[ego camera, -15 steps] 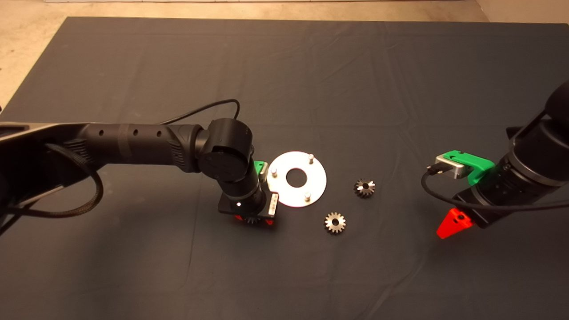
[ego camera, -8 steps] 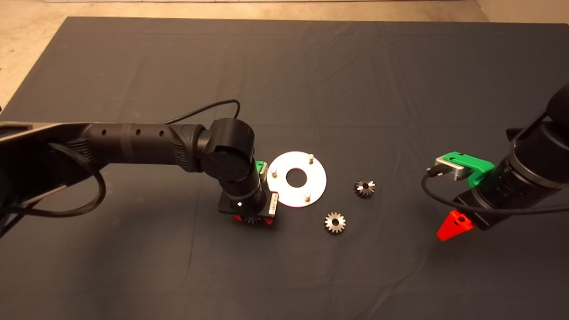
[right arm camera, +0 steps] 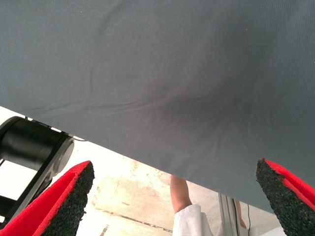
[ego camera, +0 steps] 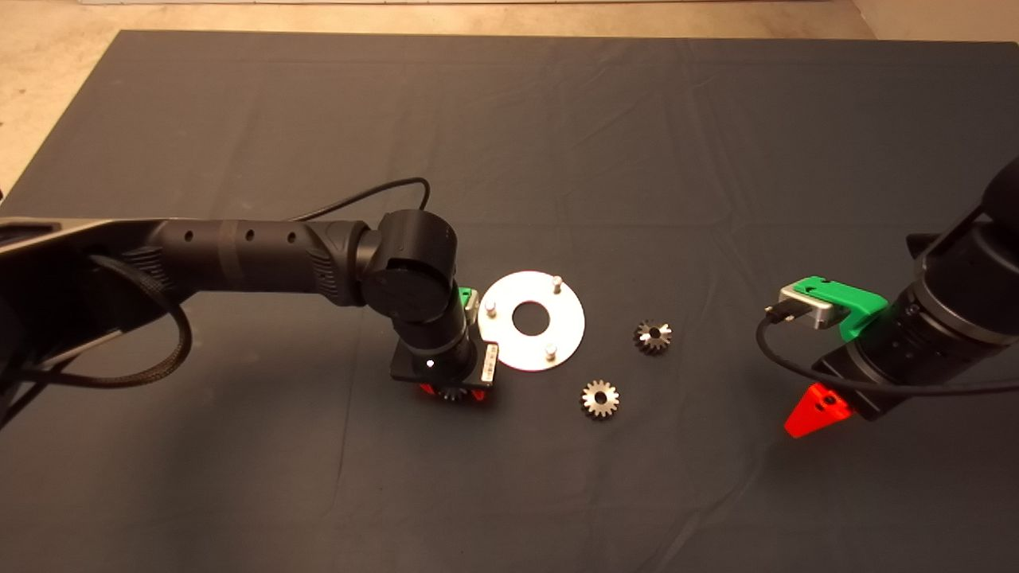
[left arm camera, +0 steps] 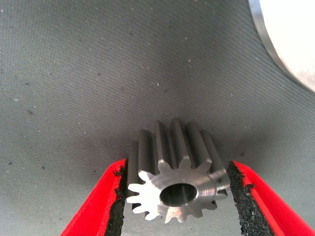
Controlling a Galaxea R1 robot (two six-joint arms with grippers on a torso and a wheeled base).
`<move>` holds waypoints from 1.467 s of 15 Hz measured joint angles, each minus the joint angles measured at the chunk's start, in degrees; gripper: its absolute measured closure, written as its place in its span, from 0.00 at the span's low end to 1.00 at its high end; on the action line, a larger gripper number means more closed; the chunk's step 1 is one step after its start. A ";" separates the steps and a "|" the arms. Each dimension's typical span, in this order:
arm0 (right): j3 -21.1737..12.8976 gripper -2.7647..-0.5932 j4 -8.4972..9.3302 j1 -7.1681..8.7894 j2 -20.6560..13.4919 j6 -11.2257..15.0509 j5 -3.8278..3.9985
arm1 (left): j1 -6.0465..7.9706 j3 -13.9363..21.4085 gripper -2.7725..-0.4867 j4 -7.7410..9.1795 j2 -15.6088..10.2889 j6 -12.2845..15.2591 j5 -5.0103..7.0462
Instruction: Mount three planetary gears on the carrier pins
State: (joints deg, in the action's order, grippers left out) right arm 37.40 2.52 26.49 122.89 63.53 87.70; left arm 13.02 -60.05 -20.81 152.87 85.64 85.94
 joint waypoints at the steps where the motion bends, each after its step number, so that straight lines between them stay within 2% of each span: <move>1: -0.06 0.15 0.00 -0.01 0.15 0.00 0.01 | 0.01 -0.22 0.62 0.04 0.05 0.00 0.00; 8: -0.06 0.15 0.00 -0.01 0.32 0.00 0.00 | 0.06 -0.59 0.62 0.37 0.16 0.00 0.33; 12: -0.06 0.15 0.00 -0.03 0.32 0.00 0.00 | 0.08 -0.61 0.66 0.39 0.14 -0.02 0.55; 14: -0.06 0.15 0.00 -0.19 0.32 0.00 0.00 | 0.08 -0.61 0.71 0.39 0.13 -0.03 0.72; 22: -0.41 0.15 0.00 -0.19 0.48 0.00 0.00 | 0.08 -0.61 0.76 0.43 0.13 -0.74 0.72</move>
State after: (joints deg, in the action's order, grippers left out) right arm 36.99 2.52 26.30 123.37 63.53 87.70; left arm 13.09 -60.66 -20.38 153.00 84.90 86.66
